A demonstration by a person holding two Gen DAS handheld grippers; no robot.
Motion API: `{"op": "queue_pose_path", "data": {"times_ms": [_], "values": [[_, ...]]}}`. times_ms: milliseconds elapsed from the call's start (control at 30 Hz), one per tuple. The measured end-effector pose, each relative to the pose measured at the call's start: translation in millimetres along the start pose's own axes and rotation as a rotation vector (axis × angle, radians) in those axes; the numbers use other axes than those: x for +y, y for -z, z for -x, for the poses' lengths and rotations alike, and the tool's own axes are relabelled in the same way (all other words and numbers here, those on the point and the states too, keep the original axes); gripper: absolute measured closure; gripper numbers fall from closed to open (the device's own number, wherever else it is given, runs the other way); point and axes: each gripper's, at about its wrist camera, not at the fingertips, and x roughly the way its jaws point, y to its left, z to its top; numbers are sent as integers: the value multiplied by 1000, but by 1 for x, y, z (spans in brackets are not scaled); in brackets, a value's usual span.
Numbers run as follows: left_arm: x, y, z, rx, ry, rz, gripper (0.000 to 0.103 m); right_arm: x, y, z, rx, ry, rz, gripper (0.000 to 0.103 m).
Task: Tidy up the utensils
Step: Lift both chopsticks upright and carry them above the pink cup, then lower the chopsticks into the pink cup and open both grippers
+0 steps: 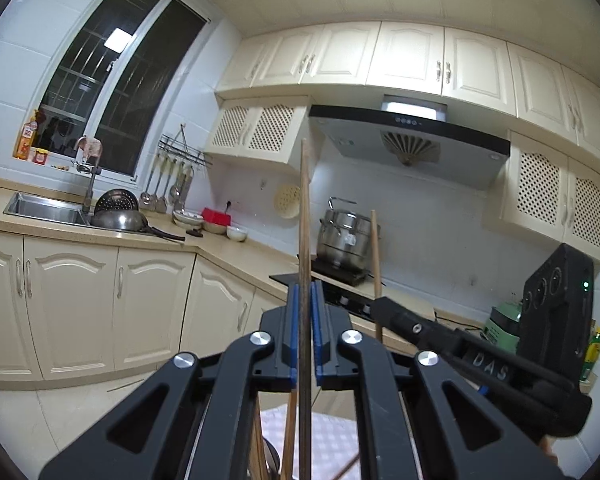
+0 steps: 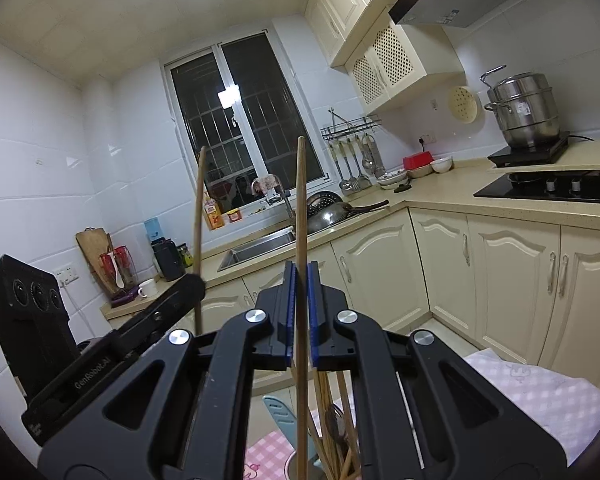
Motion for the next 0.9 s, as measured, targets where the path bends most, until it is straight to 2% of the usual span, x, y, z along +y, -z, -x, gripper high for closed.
{"op": "queue_pose_path", "data": {"times_ms": [367, 900], "values": [[17, 36, -27, 13, -45, 6, 97, 5, 29, -21, -20, 95, 35, 97], [38, 71, -35, 51, -59, 46, 97, 11, 60, -36, 29, 148, 89, 97]]}}
